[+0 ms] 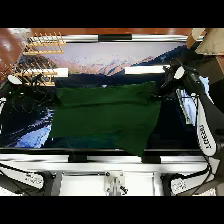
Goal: Fold the shirts.
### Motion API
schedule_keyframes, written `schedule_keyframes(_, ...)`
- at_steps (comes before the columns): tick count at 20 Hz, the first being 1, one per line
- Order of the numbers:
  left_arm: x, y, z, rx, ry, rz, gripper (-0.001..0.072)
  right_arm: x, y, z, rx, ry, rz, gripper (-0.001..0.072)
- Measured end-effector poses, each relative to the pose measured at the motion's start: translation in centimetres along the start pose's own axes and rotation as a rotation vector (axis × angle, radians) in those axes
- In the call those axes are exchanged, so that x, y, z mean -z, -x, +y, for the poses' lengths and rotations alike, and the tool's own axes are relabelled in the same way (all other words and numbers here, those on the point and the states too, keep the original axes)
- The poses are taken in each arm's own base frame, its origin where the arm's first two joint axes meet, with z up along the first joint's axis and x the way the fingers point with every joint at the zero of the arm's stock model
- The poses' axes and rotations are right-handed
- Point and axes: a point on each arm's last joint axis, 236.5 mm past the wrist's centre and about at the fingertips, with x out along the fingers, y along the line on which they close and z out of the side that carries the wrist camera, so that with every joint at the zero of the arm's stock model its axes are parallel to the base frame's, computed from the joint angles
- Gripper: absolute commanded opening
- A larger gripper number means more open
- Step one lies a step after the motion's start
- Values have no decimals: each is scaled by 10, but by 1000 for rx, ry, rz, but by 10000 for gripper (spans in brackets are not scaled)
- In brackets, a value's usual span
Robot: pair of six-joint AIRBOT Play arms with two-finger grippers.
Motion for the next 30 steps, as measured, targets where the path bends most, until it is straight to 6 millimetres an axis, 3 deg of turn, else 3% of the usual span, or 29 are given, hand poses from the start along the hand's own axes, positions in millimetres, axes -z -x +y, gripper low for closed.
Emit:
schedule_keyframes(1,12,8,-1,10,12,41,556,9,10,-8,33,22,27,577)
schedule_keyframes(3,39,23,0,16,51,109,685,32,33,-25,77,43,86,577)
schedule_keyframes(6,92,33,13,-4,128,184,676,72,54,-51,97,11,165,578)
schedule_keyframes(10,151,24,34,-24,199,186,673,116,65,-67,55,-67,206,577)
schedule_keyframes(13,165,8,41,-16,220,145,673,129,65,-65,14,-94,207,577)
schedule_keyframes(18,158,-13,33,43,251,66,662,131,65,-61,-17,-110,192,577)
schedule_keyframes(19,158,-17,31,52,254,66,570,132,65,-61,-18,-111,191,577)
schedule_keyframes(20,156,-22,30,58,255,60,346,132,65,-61,-20,-112,190,578)
schedule_keyframes(21,155,-26,33,42,249,55,167,131,64,-61,-20,-113,188,577)
schedule_keyframes(24,152,-31,37,26,254,44,43,141,56,-60,-31,-121,215,588)
schedule_keyframes(25,152,-32,37,25,254,44,30,151,49,-56,-53,-126,245,632)
schedule_keyframes(30,152,-31,35,21,251,40,30,195,-1,-15,-258,-182,327,630)
